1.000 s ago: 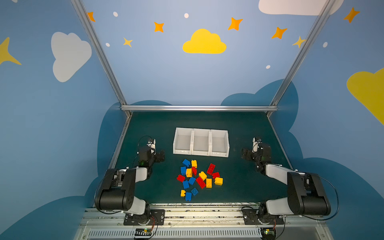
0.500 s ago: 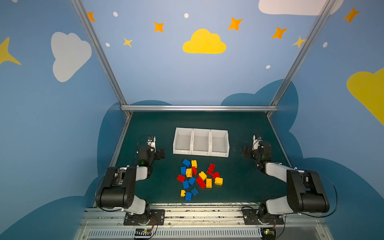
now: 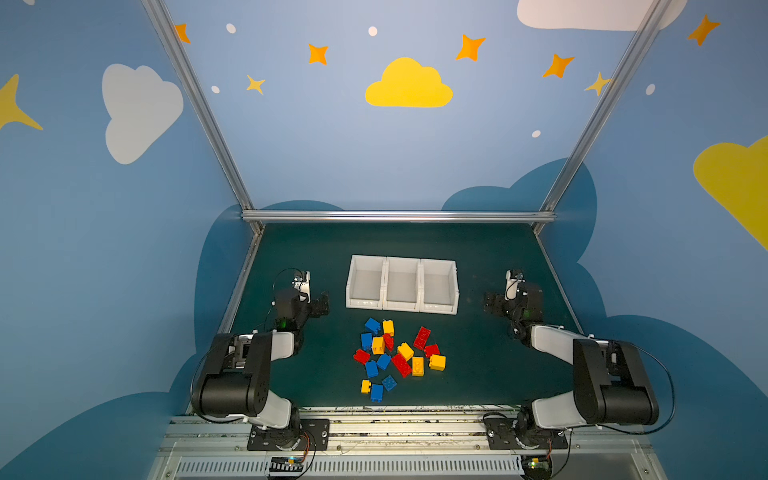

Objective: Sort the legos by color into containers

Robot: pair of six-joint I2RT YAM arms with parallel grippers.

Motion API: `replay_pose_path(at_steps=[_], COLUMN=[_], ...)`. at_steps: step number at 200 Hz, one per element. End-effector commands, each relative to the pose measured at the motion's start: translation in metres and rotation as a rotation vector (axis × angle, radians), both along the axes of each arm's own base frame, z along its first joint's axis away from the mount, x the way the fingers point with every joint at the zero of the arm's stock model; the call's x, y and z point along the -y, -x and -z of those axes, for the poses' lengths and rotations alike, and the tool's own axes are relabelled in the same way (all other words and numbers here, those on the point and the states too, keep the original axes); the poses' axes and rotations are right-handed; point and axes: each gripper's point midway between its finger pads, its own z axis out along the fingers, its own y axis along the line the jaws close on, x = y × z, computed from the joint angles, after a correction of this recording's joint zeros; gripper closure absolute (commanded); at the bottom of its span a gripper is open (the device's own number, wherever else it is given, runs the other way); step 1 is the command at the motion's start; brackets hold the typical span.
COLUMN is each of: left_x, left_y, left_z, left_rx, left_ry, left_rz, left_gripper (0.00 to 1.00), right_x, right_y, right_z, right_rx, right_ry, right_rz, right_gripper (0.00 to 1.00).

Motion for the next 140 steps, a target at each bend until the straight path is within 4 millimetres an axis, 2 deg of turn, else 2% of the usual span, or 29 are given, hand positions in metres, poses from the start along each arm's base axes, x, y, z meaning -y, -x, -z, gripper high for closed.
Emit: replay_pose_path(at_steps=[1,17,23,37,69,97,140], left_x=[0.0,0.004,0.004,0.005,0.028,0.042,0.068], left_y=[-0.007,0.002,0.008,0.022,0.047,0.062,0.086], left_z=[-0.036,-0.061,-0.065,-0.074,-0.084,-0.084,-0.059], left_rx=[0.043,-0.028,-0.063,-0.108,-0.145,-0.231,-0.347], left_ry=[0.006,0.033,0.049,0.081,0.101,0.174,0.235], left_rz=[-0.001,-0.006,-0.03,-0.07,-0.03,-0.016,0.026], left_gripper=[0.0,0.0,0.0,0.0,0.0,0.0,0.0], right_x=[0.0,-0.011,-0.017,-0.036,-0.078,-0.099,-0.138], right_y=[-0.005,0.01,0.013,0.03,0.073,0.113,0.171], right_z=[-0.039,-0.058,-0.074,-0.091,-0.106,-0.09,-0.049], right_rx=[0.033,-0.023,-0.018,-0.046,-0.133,-0.313,-0.566], right_ry=[0.021,0.027,0.026,0.016,-0.049,-0.113,-0.089], right_rz=[0.027,0.02,0.016,-0.029,-0.126,-0.09,-0.098], right_gripper=[0.01,0.01,0.01,0.02,0.04,0.07,0.11])
